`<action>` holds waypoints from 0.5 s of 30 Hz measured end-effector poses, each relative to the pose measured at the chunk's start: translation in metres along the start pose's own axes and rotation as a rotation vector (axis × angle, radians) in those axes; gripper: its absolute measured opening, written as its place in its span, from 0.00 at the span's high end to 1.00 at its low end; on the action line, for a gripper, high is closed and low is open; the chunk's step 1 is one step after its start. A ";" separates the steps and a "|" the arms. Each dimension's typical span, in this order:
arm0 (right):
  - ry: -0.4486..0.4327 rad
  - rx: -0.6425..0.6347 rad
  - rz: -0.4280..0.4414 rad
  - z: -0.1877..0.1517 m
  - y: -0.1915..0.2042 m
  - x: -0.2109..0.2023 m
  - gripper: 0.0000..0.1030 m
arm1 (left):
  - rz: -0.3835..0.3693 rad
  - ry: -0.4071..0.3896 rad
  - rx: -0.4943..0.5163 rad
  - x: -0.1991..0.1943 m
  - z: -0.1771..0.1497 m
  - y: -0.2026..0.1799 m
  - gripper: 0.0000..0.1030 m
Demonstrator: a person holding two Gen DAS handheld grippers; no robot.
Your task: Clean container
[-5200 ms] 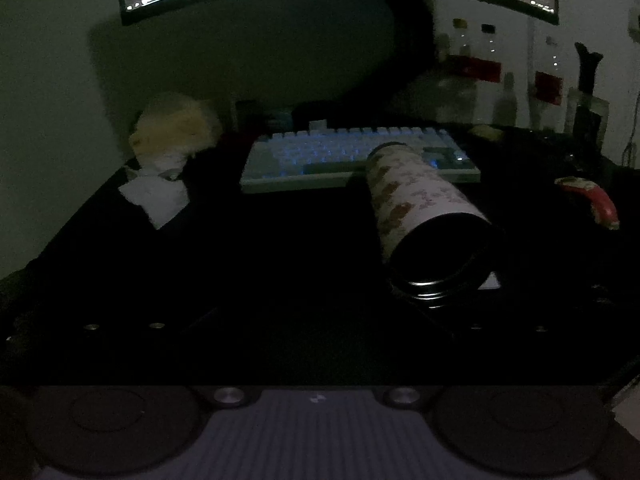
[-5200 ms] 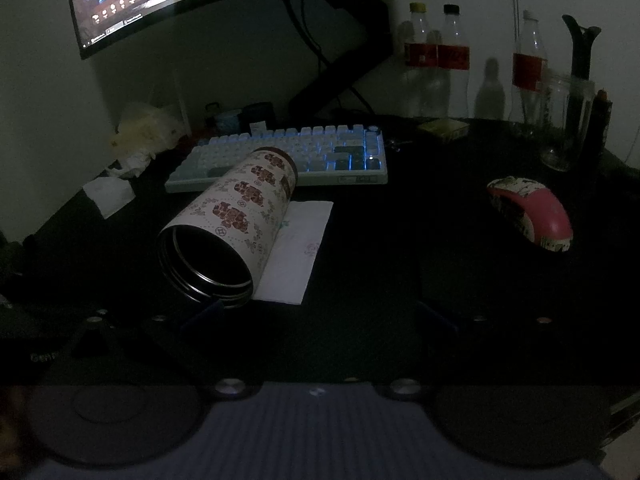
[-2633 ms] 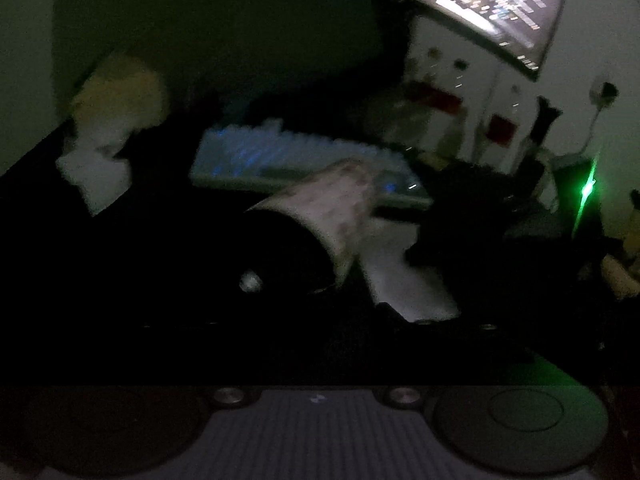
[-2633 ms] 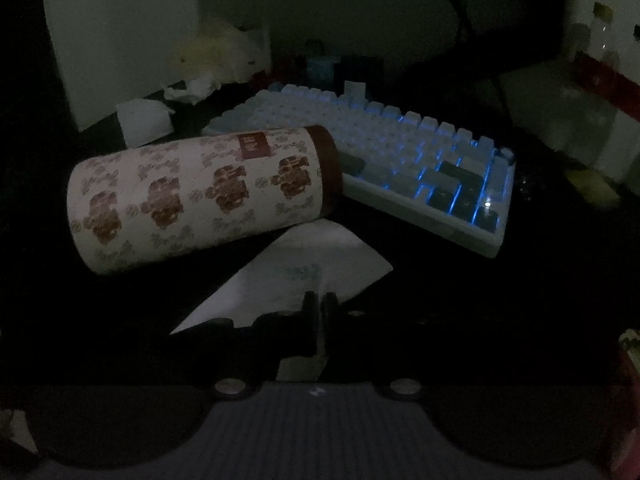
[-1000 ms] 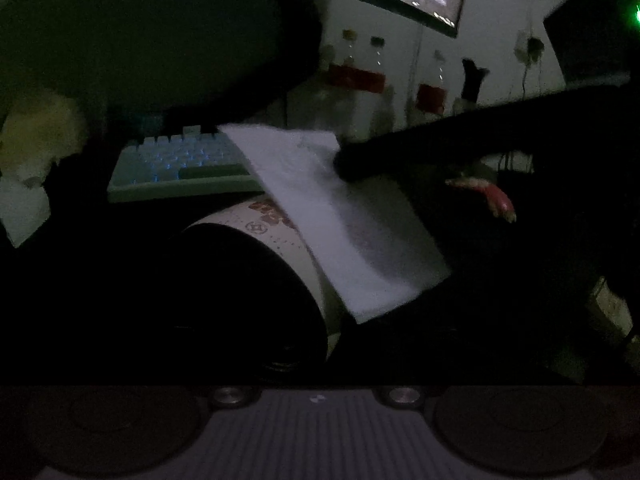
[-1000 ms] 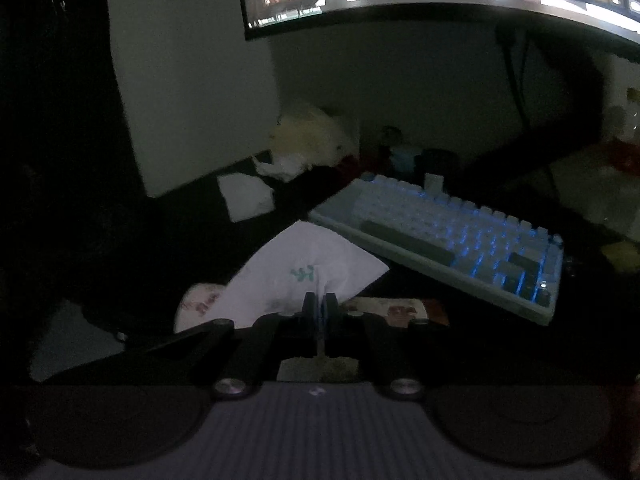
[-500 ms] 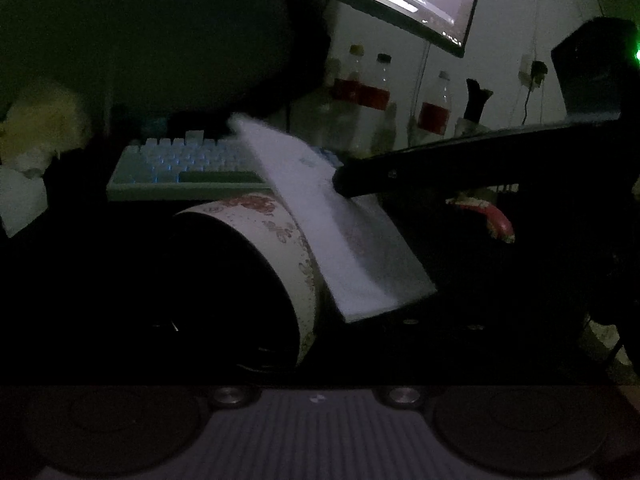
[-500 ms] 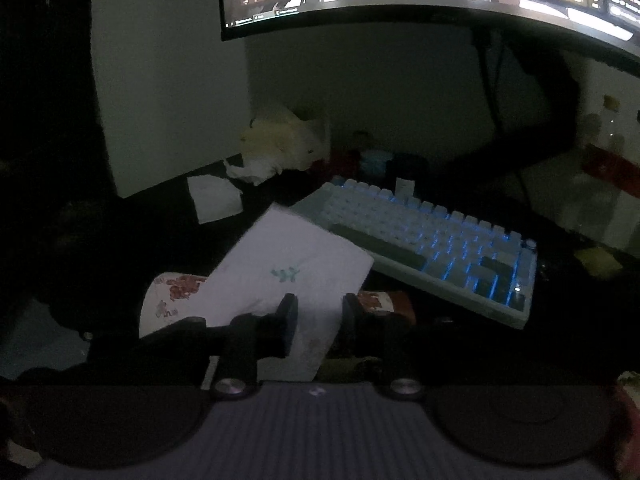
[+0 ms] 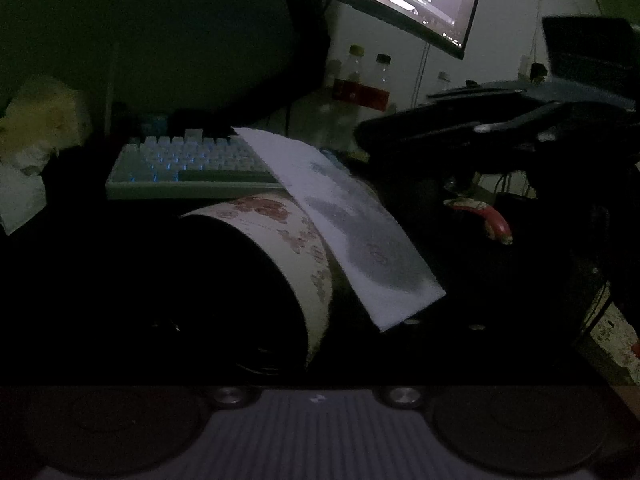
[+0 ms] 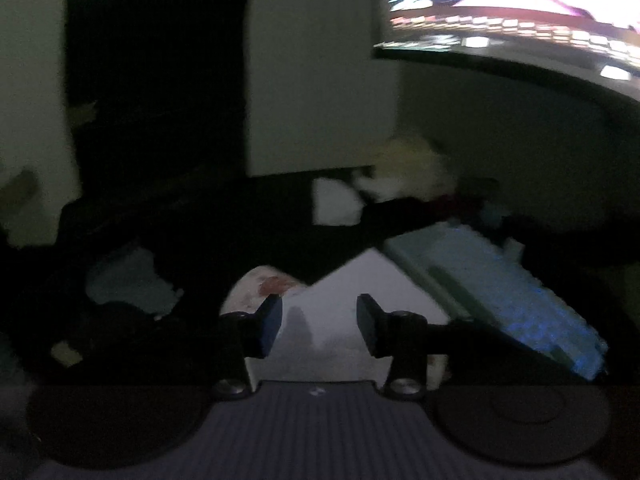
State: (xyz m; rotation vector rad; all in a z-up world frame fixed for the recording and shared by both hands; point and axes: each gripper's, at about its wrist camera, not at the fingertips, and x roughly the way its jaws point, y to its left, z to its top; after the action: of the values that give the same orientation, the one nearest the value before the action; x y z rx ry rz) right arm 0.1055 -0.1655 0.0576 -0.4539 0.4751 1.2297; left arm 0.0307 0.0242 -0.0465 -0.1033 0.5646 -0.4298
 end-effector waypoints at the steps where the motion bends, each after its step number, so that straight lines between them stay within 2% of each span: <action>1: 0.022 -0.025 0.000 0.001 0.001 0.005 0.56 | 0.002 0.000 0.002 0.000 0.000 0.000 0.49; 3: 0.042 -0.035 0.000 0.002 -0.002 0.015 0.56 | 0.008 0.000 0.015 0.000 -0.001 -0.002 0.49; 6: 0.083 -0.026 0.054 -0.001 -0.013 0.027 0.52 | 0.011 0.001 0.023 0.001 -0.001 -0.003 0.49; 9: 0.072 -0.023 0.063 -0.002 -0.018 0.031 0.51 | 0.010 0.002 0.026 0.001 -0.001 -0.002 0.49; 11: 0.065 -0.008 0.044 -0.003 -0.018 0.032 0.50 | 0.013 -0.003 0.030 0.000 -0.002 -0.002 0.49; 15: 0.028 0.180 -0.046 -0.008 -0.020 0.034 0.49 | 0.032 -0.013 0.048 0.000 -0.003 -0.006 0.47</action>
State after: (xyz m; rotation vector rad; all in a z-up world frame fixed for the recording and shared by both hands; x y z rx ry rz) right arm 0.1327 -0.1486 0.0330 -0.3267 0.5906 1.1265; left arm 0.0272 0.0184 -0.0476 -0.0514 0.5418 -0.4111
